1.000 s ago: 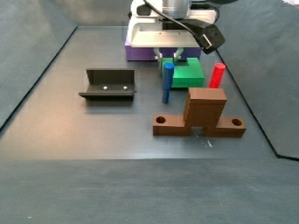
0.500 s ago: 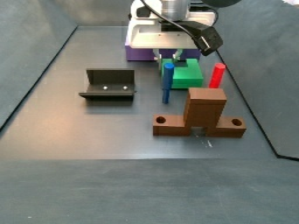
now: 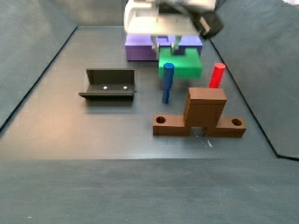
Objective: Pick up the green object. Move up. Place the green object on the fixture. Regrasp the green object. Move to above the board. Insert the green object.
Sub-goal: Move up, then place the green object on the fixture.
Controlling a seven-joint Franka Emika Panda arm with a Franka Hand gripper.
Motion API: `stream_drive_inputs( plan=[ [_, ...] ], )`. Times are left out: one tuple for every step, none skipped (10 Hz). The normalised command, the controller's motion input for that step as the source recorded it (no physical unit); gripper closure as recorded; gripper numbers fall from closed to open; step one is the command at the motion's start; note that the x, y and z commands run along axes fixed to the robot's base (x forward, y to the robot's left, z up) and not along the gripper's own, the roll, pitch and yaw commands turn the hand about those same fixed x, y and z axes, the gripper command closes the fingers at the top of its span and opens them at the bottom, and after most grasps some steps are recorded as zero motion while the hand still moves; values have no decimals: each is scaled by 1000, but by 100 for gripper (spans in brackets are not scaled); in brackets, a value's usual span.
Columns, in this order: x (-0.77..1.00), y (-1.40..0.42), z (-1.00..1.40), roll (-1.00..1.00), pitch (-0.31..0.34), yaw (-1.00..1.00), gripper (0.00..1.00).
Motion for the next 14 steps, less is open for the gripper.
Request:
stream_drive_inputs(
  plan=[
    [-88,19,333,-77,57,38,100],
    [-39,26,182,-95,36,11,100],
    [0,0,0,0,0,-9,100],
    [0,-14,429,-934,-457,-131,100],
    [311,-51,389,-1000,-303,-129,100],
    [834,-154,411,-880,329,-171,100],
    [814,-191,477,-880,354,-160,100],
    [811,-140,514,-709,420,-131,100],
    [217,0,31,-66,120,-11,100],
    [0,0,0,-6,0,0,100],
    [57,0,117,-146,37,0,100],
    [263,0,697,-734,0,0,100],
    [406,0,754,-789,0,0,100],
    [560,0,709,-800,29,-26,100]
  ],
)
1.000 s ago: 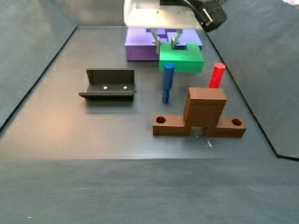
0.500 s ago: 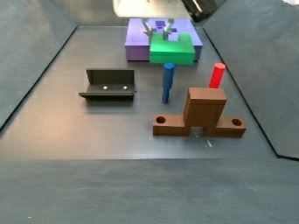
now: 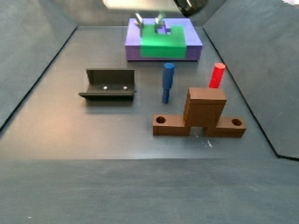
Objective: Pick up the green object. Move up. Place the green object on the fixture. Regrasp the green object. Move to above the board. Insert the green object.
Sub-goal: Place the green object on the fixture.
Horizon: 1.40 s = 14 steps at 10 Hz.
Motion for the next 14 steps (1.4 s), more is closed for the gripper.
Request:
stream_drive_inputs(
  plan=[
    [809,0,631,-820,249,-160,100],
    [786,0,583,-860,277,-169,100],
    [743,0,534,-900,294,-120,100],
    [703,46,494,-926,323,-51,100],
    [720,103,469,-914,317,0,100],
    [743,134,406,-877,286,0,100],
    [783,220,0,-763,260,0,100],
    [794,243,0,-729,254,0,100],
    [726,294,-34,-846,209,0,100],
    [303,374,-49,-783,140,0,100],
    [40,0,-9,0,0,0,100],
    [880,331,-9,-743,-386,-209,100],
    [906,434,-37,-623,-391,-189,100],
    [894,569,-120,-489,-189,-69,100]
  ],
)
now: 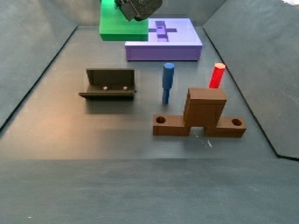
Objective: Pick up the green object. Move up. Place the green object on the fixture. Regrasp the green object. Move to above the board. Insert the green object.
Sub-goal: Place the green object on the fixture.
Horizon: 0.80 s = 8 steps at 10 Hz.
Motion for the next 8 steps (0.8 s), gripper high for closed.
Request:
stream_drive_inputs(
  plan=[
    [740,600,-57,-134,0,-43,100],
    [749,477,-103,0,0,-43,100],
    [751,426,-103,0,0,-14,100],
    [589,311,-229,0,0,0,100],
    [500,206,-477,-23,0,0,100],
    [117,63,-611,-103,0,-114,100],
    [203,0,-546,-154,0,-49,100],
    [114,37,-400,-137,0,-71,100]
  ],
)
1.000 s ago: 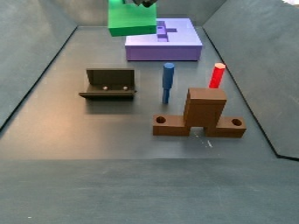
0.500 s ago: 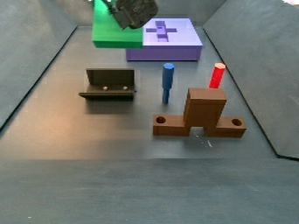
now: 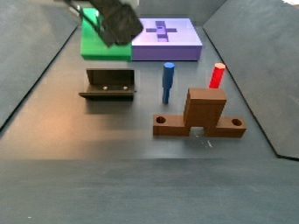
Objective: Pick up the green object. Move up. Place the green object on the fixture. Regrasp the green object. Move to above the board. Insert the green object.
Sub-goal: Place the green object on the fixture.
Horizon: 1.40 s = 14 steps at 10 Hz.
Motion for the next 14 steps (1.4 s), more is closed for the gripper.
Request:
stream_drive_inputs(
  plan=[
    [0,0,0,-37,0,0,100],
    [0,29,-137,-71,0,-217,100],
    [-129,180,-403,-303,0,-249,100],
    [-94,220,-383,-480,0,-209,100],
    [0,209,-289,-674,0,-91,100],
    [69,126,-209,-654,37,-83,100],
    [100,71,-149,-651,20,-143,100],
    [311,9,-89,-431,123,-217,100],
    [471,0,-74,-74,326,-277,100],
    [471,0,-166,0,509,-226,100],
    [394,23,-277,111,417,-206,100],
    [377,29,-291,149,300,-143,100],
    [420,80,-191,0,151,0,100],
    [349,146,-91,-69,0,0,100]
  ],
)
